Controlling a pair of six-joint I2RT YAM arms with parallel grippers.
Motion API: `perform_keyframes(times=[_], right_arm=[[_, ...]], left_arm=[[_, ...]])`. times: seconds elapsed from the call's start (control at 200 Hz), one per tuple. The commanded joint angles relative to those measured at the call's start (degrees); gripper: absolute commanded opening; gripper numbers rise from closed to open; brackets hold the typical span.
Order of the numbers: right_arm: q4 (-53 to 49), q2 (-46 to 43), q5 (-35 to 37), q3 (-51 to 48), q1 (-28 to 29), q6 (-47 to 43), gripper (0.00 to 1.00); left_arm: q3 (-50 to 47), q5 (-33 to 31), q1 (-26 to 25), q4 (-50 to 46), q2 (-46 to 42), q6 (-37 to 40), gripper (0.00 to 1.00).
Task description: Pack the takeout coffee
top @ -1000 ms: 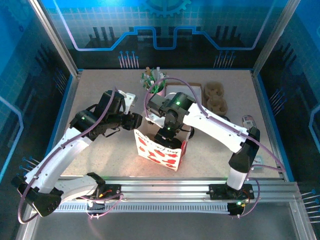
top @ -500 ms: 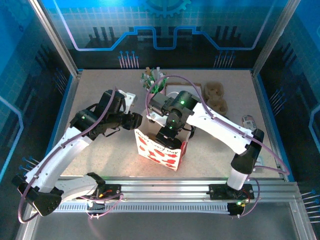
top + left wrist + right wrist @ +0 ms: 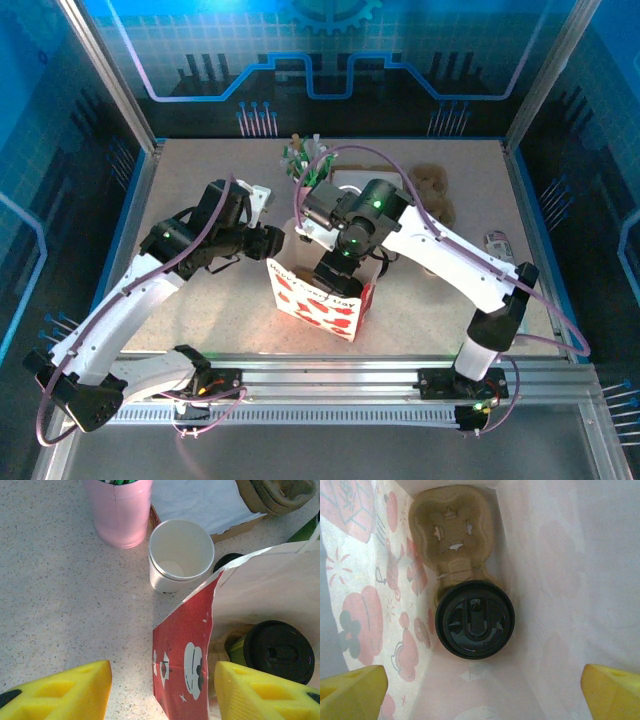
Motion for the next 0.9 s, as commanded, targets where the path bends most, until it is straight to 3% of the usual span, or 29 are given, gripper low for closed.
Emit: perform_keyframes(times=[0.0,0.585,0.896], right_arm=[[-1.7,-2.1,0.5,1.9,1.0,-0.4,1.00],[-1.3,-6.8,1.5,8.2,0.9,-0.2,1.00],[3.2,-13.3,5.4,6.0,-1.8,1.7,1.00]], left_arm=[[1.6,-0.8,-0.5,-0.9,0.2,1.1,0.58],[1.5,-1.3,-0.4,-0.7,0.0,1.2,0.58],[1.2,-1.9,-0.4,0.8,-1.6,1.2,0.61]])
